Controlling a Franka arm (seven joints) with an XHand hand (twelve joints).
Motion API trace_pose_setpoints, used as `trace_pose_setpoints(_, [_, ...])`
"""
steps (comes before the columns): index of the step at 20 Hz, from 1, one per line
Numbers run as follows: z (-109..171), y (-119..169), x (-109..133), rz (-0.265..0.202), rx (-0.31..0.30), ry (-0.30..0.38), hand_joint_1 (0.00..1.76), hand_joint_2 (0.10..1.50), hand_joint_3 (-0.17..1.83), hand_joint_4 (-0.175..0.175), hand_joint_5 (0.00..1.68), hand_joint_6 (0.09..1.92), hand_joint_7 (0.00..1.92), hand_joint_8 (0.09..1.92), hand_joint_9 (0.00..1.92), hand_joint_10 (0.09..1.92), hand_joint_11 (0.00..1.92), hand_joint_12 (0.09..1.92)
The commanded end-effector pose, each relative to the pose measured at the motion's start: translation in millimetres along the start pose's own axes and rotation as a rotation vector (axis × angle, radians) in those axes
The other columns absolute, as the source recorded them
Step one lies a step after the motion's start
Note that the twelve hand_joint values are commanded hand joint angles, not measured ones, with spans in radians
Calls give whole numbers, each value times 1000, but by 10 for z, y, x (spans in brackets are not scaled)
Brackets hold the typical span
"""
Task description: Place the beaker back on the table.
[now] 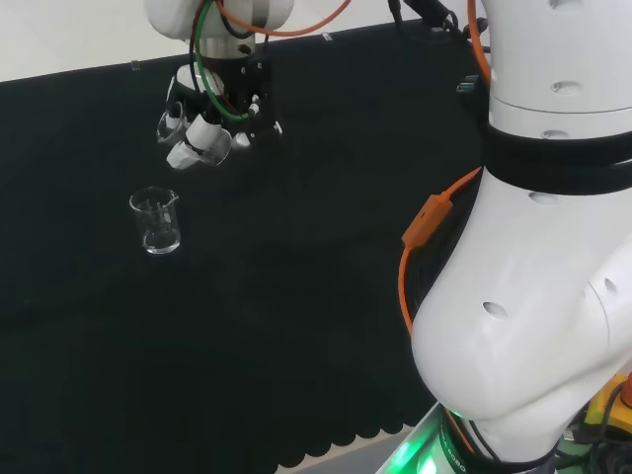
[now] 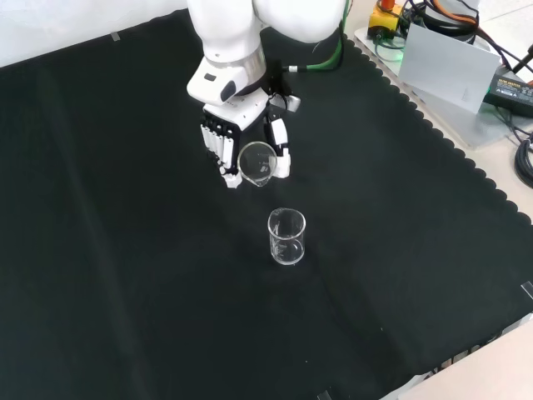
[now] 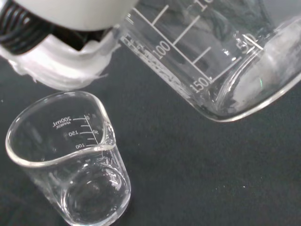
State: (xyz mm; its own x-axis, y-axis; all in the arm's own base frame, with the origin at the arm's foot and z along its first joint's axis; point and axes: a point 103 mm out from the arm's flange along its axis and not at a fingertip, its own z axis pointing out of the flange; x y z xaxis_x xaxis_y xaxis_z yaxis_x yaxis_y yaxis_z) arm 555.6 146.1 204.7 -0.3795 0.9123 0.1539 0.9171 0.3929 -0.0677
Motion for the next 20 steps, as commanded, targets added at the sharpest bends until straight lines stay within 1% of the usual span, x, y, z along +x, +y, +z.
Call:
trace_pose_setpoints(1, [90, -14, -255, -14, -69, 106, 1171, 653, 636, 30, 1325, 573, 1848, 87, 1720, 87, 1418, 713])
trace_pose_setpoints(3, [141, -2, -294, -22, -78, 136, 1170, 653, 636, 30, 1324, 574, 1847, 87, 1719, 87, 1417, 712])
trace_pose_setpoints(8, [330, 41, -404, -25, -103, 218, 1170, 654, 636, 30, 1321, 579, 1846, 87, 1716, 87, 1415, 711])
trace_pose_setpoints(12, [438, 82, -476, -26, -109, 242, 1169, 655, 635, 32, 1318, 584, 1845, 87, 1711, 87, 1411, 710])
trace_pose_setpoints(15, [511, 112, -522, -15, -120, 274, 1169, 656, 635, 32, 1317, 587, 1845, 87, 1710, 87, 1409, 709])
trace_pose_setpoints(18, [592, 133, -549, -6, -138, 308, 1164, 665, 626, 40, 1304, 606, 1843, 87, 1707, 87, 1406, 711])
trace_pose_setpoints(20, [646, 148, -568, 5, -147, 342, 1163, 666, 624, 43, 1302, 610, 1841, 87, 1706, 87, 1404, 711])
